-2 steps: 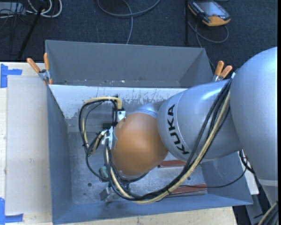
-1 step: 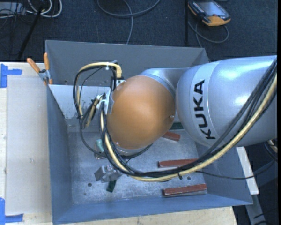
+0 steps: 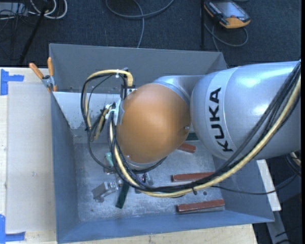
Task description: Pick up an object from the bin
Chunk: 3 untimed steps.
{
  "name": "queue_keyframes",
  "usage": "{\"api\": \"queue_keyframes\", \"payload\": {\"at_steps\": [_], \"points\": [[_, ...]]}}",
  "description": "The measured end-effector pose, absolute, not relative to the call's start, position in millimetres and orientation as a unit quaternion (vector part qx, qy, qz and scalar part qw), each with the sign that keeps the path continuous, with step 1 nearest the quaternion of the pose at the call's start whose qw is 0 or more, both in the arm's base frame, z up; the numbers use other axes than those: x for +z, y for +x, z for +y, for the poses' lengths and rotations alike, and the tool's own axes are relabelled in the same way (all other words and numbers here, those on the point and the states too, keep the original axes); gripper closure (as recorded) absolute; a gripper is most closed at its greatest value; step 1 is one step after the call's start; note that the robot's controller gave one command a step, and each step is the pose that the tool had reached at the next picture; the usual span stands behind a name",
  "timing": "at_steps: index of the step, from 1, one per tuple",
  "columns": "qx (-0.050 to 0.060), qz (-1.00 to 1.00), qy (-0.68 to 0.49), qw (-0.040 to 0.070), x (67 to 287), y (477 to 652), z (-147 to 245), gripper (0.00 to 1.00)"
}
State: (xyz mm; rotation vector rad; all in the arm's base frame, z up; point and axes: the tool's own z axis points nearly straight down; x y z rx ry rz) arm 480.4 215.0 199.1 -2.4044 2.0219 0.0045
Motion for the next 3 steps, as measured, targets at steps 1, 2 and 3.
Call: {"api": "queue_keyframes", "payload": {"at_steps": [1,2,3], "points": [[0.003,0.634,-0.774,-0.004,65,507.2,163,0.00],[0.002,0.634,-0.773,-0.001,69,508.4,164,1.00],[-0.001,0.632,-0.775,0.004,252,525.6,205,1.00]]}}
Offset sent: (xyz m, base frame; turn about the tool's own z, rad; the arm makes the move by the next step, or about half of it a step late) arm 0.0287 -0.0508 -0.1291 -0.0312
